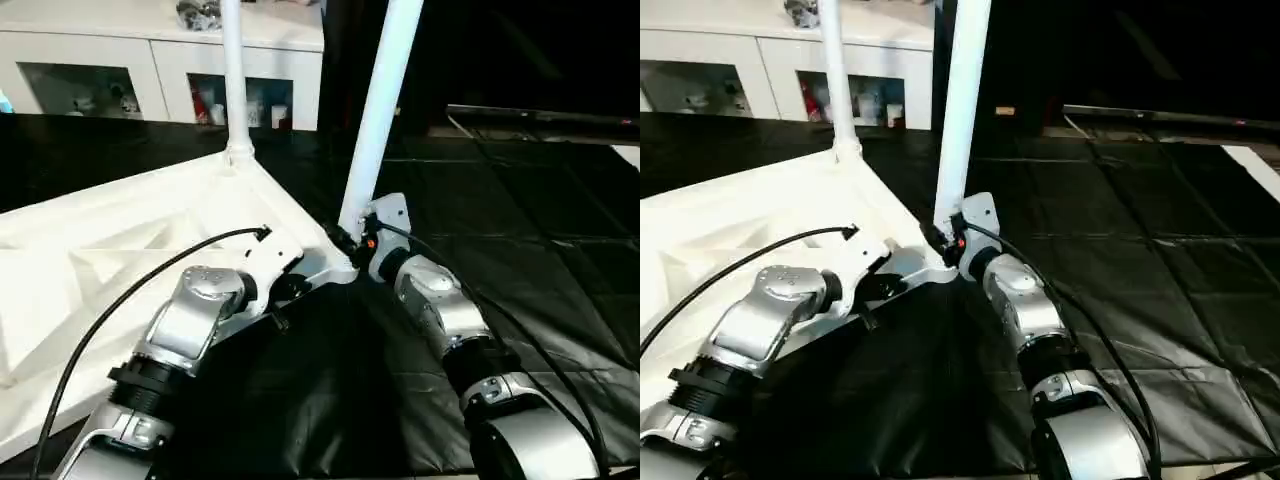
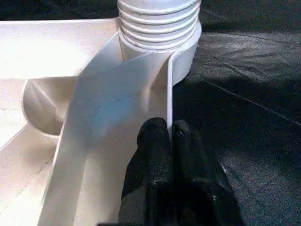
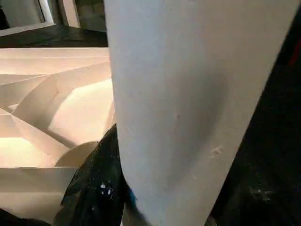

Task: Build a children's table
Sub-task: Rotate leg to tighten

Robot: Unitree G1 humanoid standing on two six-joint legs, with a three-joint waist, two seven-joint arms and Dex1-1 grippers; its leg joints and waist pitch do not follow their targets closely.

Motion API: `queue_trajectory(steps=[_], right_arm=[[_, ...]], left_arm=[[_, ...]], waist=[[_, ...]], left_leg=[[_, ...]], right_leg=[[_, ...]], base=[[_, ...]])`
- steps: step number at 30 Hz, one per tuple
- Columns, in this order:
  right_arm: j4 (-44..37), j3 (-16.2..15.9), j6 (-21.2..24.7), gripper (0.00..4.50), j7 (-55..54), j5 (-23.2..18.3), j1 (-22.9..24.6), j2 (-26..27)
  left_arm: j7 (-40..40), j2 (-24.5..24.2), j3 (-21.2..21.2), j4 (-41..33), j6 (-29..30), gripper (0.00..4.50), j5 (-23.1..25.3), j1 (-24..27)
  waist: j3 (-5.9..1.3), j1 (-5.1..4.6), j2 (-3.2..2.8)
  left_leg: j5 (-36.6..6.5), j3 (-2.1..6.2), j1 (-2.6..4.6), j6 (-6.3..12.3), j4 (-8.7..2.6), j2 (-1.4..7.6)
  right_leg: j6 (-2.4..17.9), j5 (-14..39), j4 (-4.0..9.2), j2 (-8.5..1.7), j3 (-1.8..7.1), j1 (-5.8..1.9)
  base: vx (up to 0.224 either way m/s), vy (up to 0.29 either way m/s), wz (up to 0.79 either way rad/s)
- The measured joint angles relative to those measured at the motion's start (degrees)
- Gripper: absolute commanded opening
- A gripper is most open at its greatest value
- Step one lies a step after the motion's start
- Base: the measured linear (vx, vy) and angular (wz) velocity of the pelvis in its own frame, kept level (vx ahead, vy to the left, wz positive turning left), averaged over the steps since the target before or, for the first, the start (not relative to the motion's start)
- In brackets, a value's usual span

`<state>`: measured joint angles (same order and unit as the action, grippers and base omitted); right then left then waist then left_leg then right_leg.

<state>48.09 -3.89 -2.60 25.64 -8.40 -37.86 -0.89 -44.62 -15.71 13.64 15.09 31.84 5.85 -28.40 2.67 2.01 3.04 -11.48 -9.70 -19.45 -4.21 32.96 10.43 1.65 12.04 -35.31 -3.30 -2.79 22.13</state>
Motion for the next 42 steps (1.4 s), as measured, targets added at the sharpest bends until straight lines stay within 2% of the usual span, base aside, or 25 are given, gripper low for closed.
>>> queue_trajectory(steps=[8, 10, 17, 25, 28, 34, 38, 42], right_arm=[[0.96, 0.82, 0.0, 1.91, -0.51, 0.0, -0.1, 0.39], [0.99, 1.21, 0.0, 2.47, -0.39, -0.01, -0.01, 0.48], [0.76, 1.75, 0.07, 3.08, -0.21, -0.63, 2.16, 0.45], [-6.18, 1.65, 2.0, 3.69, 5.08, -1.28, 11.13, -1.94], [-8.78, 1.19, 3.1, 3.97, 8.09, -2.57, 15.46, -2.66], [-14.95, 1.74, 6.0, 4.47, 14.28, -5.24, 18.59, -8.2], [-19.13, 1.72, 6.79, 4.47, 19.73, -6.01, 19.31, -11.63], [-24.31, 0.34, 9.01, 4.47, 29.76, -7.72, 19.31, -18.18]], left_arm=[[0.91, 0.26, 0.08, 0.01, 0.69, 0.0, 0.57, -0.02], [1.09, 0.27, 0.09, 0.2, 0.6, 0.0, 0.55, -0.07], [0.99, -0.06, 0.97, 2.13, -2.07, 0.0, 0.29, -0.81], [-0.51, -1.97, 1.58, 6.07, -8.08, 0.0, 0.36, -2.43], [-2.25, -3.38, 1.71, 6.44, -10.35, 0.0, 0.03, -2.84], [-8.52, -6.53, 2.16, 8.03, -15.35, 0.0, -1.29, -3.4], [-12.49, -8.19, 2.94, 9.19, -18.7, 0.0, -1.72, -3.53], [-17.84, -10.41, 4.47, 10.53, -23.91, 0.0, -1.98, -3.69]], waist=[[-0.26, -0.07, 0.4], [-0.25, -0.06, 0.39], [-0.16, 0.02, 0.03], [0.31, 0.09, -0.62], [0.4, 0.07, -0.73], [0.43, 1.02, -0.76], [0.44, 1.53, -0.77], [0.43, 2.03, -0.77]], left_leg=[[0.0, 0.0, 0.02, 0.0, 0.0, -0.01], [0.0, 0.0, 0.01, 0.0, 0.0, -0.02], [0.0, -0.01, -0.01, 0.01, -0.06, -0.03], [0.0, 0.0, -0.13, 0.0, -0.17, -0.02], [0.07, -0.01, -0.65, -0.05, -0.21, 0.01], [0.22, -0.1, -0.92, -0.06, -0.18, 0.26], [0.22, -0.19, -0.98, -0.04, -0.07, 0.32], [0.2, -0.2, -0.96, -0.03, 0.05, 0.34]], right_leg=[[-0.03, 0.02, 0.23, 0.0, 0.01, -0.1], [-0.03, 0.02, 0.26, 0.0, 0.02, -0.11], [-0.04, -0.01, 0.27, 0.0, 0.03, -0.11], [-0.4, 0.05, 0.28, 0.0, 0.0, 0.02], [-0.36, -0.2, 0.25, 0.01, -0.02, 0.6], [-0.24, -0.5, 0.34, 0.06, -0.26, 0.94], [-0.23, -0.49, 0.38, 0.06, -0.28, 0.94], [-0.23, -0.49, 0.37, 0.03, -0.29, 0.82]], base=[[0.0, 0.0, 0.0], [0.0, 0.0, 0.0], [0.0, 0.0, 0.0], [0.0, 0.0, 0.0], [0.0, 0.0, 0.0], [0.0, 0.0, 0.0], [0.0, 0.0, 0.0], [0.0, 0.0, 0.0]])
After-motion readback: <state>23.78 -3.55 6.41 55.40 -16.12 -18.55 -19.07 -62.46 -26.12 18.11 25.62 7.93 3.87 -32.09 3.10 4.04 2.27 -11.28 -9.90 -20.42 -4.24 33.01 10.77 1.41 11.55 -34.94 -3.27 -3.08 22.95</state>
